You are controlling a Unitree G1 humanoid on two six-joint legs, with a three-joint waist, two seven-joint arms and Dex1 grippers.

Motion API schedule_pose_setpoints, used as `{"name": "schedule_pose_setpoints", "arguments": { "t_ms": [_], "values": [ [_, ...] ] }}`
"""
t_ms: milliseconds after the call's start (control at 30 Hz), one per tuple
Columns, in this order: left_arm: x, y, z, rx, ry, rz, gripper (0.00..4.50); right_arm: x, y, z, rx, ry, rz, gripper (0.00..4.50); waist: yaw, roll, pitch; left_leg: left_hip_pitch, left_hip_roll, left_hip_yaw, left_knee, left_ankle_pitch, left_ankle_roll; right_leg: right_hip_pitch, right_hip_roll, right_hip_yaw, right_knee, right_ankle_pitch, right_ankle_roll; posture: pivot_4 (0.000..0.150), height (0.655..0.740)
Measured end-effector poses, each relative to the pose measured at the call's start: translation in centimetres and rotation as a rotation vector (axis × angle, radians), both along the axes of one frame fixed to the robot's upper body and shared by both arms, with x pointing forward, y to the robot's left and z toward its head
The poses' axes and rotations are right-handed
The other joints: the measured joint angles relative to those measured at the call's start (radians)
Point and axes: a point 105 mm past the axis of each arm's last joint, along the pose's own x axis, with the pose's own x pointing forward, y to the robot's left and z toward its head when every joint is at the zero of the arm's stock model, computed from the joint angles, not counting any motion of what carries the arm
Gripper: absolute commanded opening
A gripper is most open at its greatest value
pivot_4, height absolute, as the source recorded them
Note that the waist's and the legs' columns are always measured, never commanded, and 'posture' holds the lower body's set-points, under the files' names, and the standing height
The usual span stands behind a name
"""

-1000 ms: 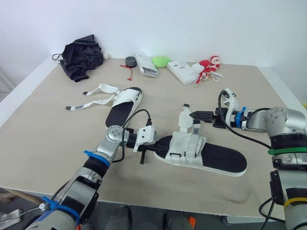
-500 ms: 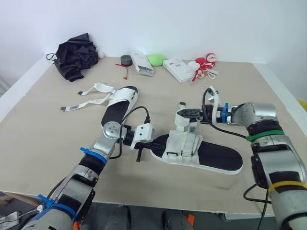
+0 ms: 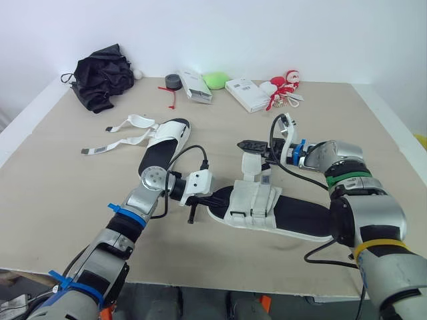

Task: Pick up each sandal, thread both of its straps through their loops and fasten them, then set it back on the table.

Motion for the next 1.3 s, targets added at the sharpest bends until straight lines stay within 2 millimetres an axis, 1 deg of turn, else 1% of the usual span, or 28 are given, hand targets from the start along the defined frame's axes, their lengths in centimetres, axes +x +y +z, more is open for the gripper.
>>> {"name": "schedule_pose_setpoints", "arguments": {
  "t_ms": [33,67,100,133,200,267,300,333,600,700,767,800,833,867,900,933,1000,1067,1100,1133,1167,1300],
  "values": [
    [0.0,0.0,0.0,0.0,0.0,0.001,0.0,0.1,0.1,0.1,0.001,-0.005,-0.002,4.01,0.0,0.0,0.0,0.0,0.0,0.0,0.0,0.0,0.0,0.0,0.0,0.0,0.0,0.0,0.0,0.15,0.738],
    [0.0,0.1,0.0,-0.002,0.0,0.005,0.0,0.3,0.2,0.2,0.004,-0.015,-0.011,3.5,0.0,0.0,0.0,0.0,0.0,0.0,0.0,0.0,0.0,0.0,0.001,0.0,0.0,0.0,0.0,0.15,0.738],
    [0.0,0.1,-0.1,-0.004,0.0,0.007,0.0,0.4,0.3,0.3,0.007,-0.026,-0.021,3.21,0.0,0.0,0.0,0.0,0.001,0.0,0.0,0.0,0.0,0.0,0.001,0.0,0.0,0.0,-0.001,0.15,0.738],
    [0.0,0.1,-0.1,-0.004,0.0,0.008,0.0,0.6,0.4,0.4,0.011,-0.035,-0.035,2.78,0.0,0.0,0.0,0.0,0.001,0.0,0.0,0.0,0.0,0.0,0.001,0.0,0.001,0.0,-0.001,0.15,0.738],
    [-0.1,0.1,-0.2,-0.005,0.002,0.01,0.0,0.8,0.4,0.6,0.013,-0.053,-0.047,1.86,0.0,0.0,0.0,0.0,0.001,0.0,0.0,0.0,0.0,0.0,0.001,0.0,0.001,0.0,-0.001,0.15,0.738],
    [-0.1,0.1,-0.3,-0.006,0.004,0.011,0.0,0.9,0.3,0.7,0.018,-0.063,-0.053,0.81,-0.001,0.0,0.0,0.001,0.001,0.0,0.0,0.0,0.0,0.0,0.002,0.0,0.001,0.0,-0.001,0.15,0.738],
    [-0.2,0.1,-0.3,-0.007,0.003,0.012,0.0,1.0,0.2,0.8,0.017,-0.068,-0.055,0.43,-0.001,0.0,0.0,0.001,0.002,0.0,0.0,0.0,0.0,0.0,0.002,0.0,0.001,0.001,-0.001,0.15,0.738],
    [-0.2,0.2,-0.3,-0.006,0.002,0.013,0.0,1.0,0.2,0.7,0.012,-0.068,-0.055,0.19,-0.001,0.0,0.0,0.001,0.002,0.0,0.0,0.0,0.0,0.0,0.002,0.0,0.001,0.001,-0.001,0.15,0.738],
    [-0.1,0.4,-0.5,-0.003,0.006,0.021,0.0,0.9,0.3,1.5,0.001,-0.13,-0.021,0.19,-0.004,0.0,0.0,0.001,0.003,0.0,0.001,0.001,-0.002,0.0,0.003,0.0,0.003,0.001,-0.002,0.15,0.738],
    [-0.1,0.3,-0.6,-0.003,0.006,0.021,0.0,-0.1,0.8,2.8,0.026,-0.236,0.084,0.19,-0.004,0.0,0.0,0.001,0.003,0.0,0.002,0.001,-0.002,0.0,0.003,0.0,0.003,0.001,-0.001,0.15,0.738],
    [-0.1,0.2,-0.6,-0.004,0.002,0.015,0.0,-2.5,1.4,4.5,0.046,-0.372,0.24,0.19,-0.002,0.0,0.0,0.001,0.003,-0.001,0.002,0.001,-0.002,0.0,0.003,0.0,0.005,0.001,-0.001,0.15,0.738],
    [-0.1,0.3,-0.6,-0.004,0.003,0.016,0.0,-3.0,1.6,4.8,0.052,-0.392,0.268,0.19,-0.001,0.0,0.0,0.001,0.003,-0.001,0.003,0.001,-0.002,0.0,0.003,0.0,0.006,0.0,-0.001,0.15,0.738],
    [-0.1,0.2,-0.6,-0.003,0.002,0.015,0.0,-4.4,1.8,5.3,0.056,-0.437,0.323,0.19,0.0,0.0,0.0,0.001,0.003,-0.001,0.003,0.001,-0.002,0.0,0.003,0.0,0.006,0.0,-0.001,0.15,0.738],
    [-0.1,0.3,-0.6,-0.003,0.003,0.017,0.0,-5.0,2.0,5.5,0.06,-0.452,0.353,0.19,-0.001,0.0,0.0,0.001,0.003,-0.001,0.003,0.001,-0.002,0.0,0.003,0.0,0.006,0.0,-0.001,0.15,0.738],
    [-0.1,0.3,-0.6,-0.003,0.003,0.017,0.0,-5.1,2.1,5.5,0.057,-0.457,0.358,0.19,-0.001,0.0,0.0,0.001,0.003,-0.001,0.003,0.001,-0.002,0.0,0.003,0.0,0.007,0.001,-0.001,0.15,0.738],
    [-0.1,0.2,-0.6,-0.001,0.002,0.015,0.0,-6.4,2.1,5.6,0.042,-0.491,0.401,0.19,0.002,0.0,0.0,0.001,0.003,-0.002,0.003,0.001,-0.002,0.0,0.003,-0.001,0.007,0.0,-0.001,0.15,0.738],
    [0.0,0.2,-0.6,-0.001,0.002,0.017,0.0,-9.3,3.0,5.1,0.002,-0.553,0.518,0.19,0.001,0.0,0.0,0.002,0.003,-0.002,0.004,0.001,-0.002,0.0,0.004,-0.001,0.007,0.0,0.0,0.15,0.738],
    [0.1,0.3,-0.6,0.001,0.001,0.024,0.0,-11.2,4.0,4.1,-0.047,-0.583,0.607,0.19,0.0,0.0,0.0,0.002,0.003,-0.002,0.007,0.001,-0.002,0.0,0.004,0.0,0.008,-0.002,0.004,0.15,0.738],
    [0.1,0.3,-0.6,0.001,0.001,0.025,0.0,-11.3,4.1,4.0,-0.049,-0.584,0.611,0.19,0.0,0.0,0.0,0.002,0.003,-0.002,0.007,0.001,-0.002,0.0,0.004,0.0,0.008,-0.002,0.004,0.15,0.738],
    [0.2,0.2,-0.7,0.0,0.004,0.027,0.0,-12.4,4.4,3.0,-0.143,-0.621,0.669,0.19,0.001,0.0,0.0,0.002,0.003,-0.002,0.009,0.001,-0.003,0.001,0.004,-0.001,0.01,-0.003,0.005,0.15,0.738],
    [0.2,0.3,-0.7,0.0,0.004,0.028,0.0,-12.7,4.6,2.7,-0.157,-0.626,0.688,0.19,0.001,-0.001,0.0,0.002,0.004,-0.002,0.01,0.001,-0.003,0.001,0.004,-0.001,0.01,-0.003,0.005,0.15,0.738],
    [0.2,0.2,-0.7,0.002,0.006,0.028,0.0,-14.5,5.0,-0.2,-0.337,-0.655,0.826,0.19,0.001,-0.001,0.0,0.002,0.004,-0.002,0.01,0.001,-0.003,0.001,0.005,0.0,0.011,-0.003,0.005,0.15,0.738]
  ]
}}
